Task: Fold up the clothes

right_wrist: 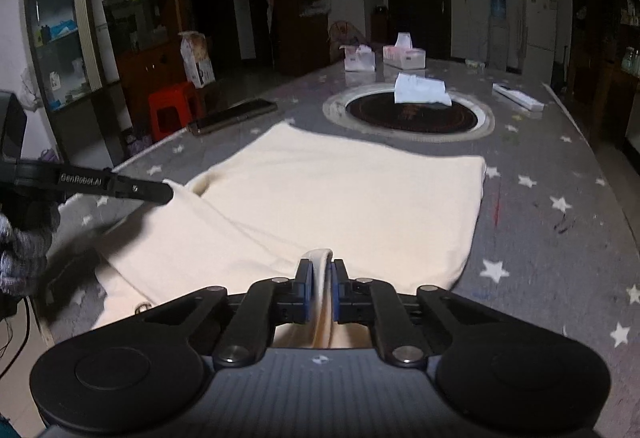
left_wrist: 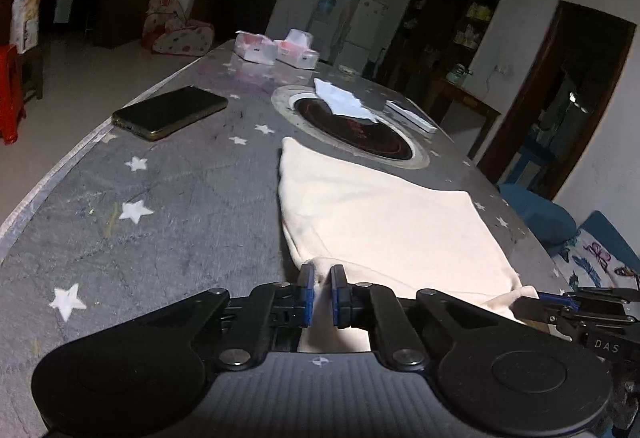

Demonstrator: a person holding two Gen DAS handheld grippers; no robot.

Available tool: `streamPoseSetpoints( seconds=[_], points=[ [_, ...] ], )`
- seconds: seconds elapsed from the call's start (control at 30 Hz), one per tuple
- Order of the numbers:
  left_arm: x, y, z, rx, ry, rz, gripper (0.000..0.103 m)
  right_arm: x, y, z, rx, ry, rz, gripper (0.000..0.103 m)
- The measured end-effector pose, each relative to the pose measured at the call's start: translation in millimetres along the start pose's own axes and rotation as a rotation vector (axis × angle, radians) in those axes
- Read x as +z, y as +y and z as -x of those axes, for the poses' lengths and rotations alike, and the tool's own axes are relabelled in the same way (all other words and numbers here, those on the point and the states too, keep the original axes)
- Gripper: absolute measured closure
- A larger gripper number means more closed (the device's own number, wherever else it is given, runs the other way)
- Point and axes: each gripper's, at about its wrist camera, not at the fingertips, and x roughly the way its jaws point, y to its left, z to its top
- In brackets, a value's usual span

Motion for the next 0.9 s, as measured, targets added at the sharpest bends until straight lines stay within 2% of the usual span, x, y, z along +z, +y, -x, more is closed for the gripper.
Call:
streamPoseSetpoints(
  seconds=[0.13, 0.23, 0.4, 0.5, 0.67, 0.83, 0.9],
  points=[
    [-5.1, 8.1, -8.2, 0.027, 0.018, 0.045, 0.093, -5.9, -6.2, -15.6, -0.027, 0.048, -0.011, 0.093],
    [-4.5, 7.2, -5.5, 0.033, 0.012, 0.041, 0.093, -6.3, -5.4, -8.9, -0.03, 0.034, -0.009, 0.089],
    [2.0, -9.0, 9.5, 0.062, -0.045, -0.036, 0.092, 2.1, 1.0, 6.2, -0.019, -0.017, 0.033, 0.087],
    [6.8, -19.6, 16.8, 0.027, -0.07, -0.061, 0.092, 4.9, 6.5, 1.0, 0.008, -0.012, 0.053, 0.087],
    [3.7, -29.7, 0.8, -0.049, 0.0, -0.082, 0.092, 4.6, 11.7, -16.5, 0.031, 0.019, 0.062, 0.087],
    [-4.8, -24.5, -20.0, -0.01, 0.057, -0.093, 0.092, -0.4, 9.8, -20.2, 0.03, 0.044, 0.064, 0.083],
    [-4.9, -25.5, -15.4, -0.014, 0.054, -0.102, 0.091, -0.9, 12.1, -12.6, 0.035, 0.041, 0.072, 0.076]
  ],
)
